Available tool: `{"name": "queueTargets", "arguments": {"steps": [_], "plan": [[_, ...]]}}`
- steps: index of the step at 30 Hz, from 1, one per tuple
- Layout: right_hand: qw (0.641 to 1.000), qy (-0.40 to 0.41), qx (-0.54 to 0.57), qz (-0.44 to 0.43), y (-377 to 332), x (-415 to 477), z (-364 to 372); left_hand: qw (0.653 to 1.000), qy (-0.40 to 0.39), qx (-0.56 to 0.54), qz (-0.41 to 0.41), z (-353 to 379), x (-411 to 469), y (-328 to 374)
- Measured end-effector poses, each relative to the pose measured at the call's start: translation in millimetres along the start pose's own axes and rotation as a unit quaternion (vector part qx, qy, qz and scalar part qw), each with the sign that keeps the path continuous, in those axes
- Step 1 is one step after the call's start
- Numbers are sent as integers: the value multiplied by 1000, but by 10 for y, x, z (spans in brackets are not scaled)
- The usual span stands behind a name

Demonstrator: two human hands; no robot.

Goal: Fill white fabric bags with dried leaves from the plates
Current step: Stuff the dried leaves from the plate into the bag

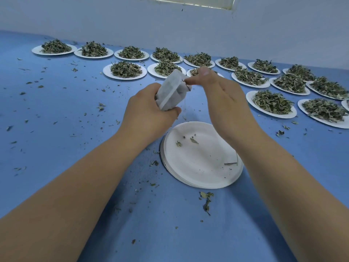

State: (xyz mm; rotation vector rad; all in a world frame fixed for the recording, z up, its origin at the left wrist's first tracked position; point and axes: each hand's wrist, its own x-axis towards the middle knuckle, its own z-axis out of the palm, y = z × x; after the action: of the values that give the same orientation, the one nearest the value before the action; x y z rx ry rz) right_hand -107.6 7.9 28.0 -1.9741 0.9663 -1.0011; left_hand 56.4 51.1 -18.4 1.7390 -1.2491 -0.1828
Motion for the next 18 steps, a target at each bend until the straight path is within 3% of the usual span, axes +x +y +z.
{"name": "queueTargets", "arguments": {"steps": [5, 9, 14, 18], "plan": [[991, -107, -73, -17, 17, -15, 9, 1000, -15, -25, 6, 2, -19, 49], [998, -53, -17, -27, -24, 4, -33, 1000, -12, -25, 10, -8, -16, 46], [986, -150, -61, -36, 26, 27, -72, 997, -34, -70, 15, -15, -9, 65], [990, -105, -71, -67, 14, 43, -66, 995, -56, -84, 24, -18, -33, 74]]}}
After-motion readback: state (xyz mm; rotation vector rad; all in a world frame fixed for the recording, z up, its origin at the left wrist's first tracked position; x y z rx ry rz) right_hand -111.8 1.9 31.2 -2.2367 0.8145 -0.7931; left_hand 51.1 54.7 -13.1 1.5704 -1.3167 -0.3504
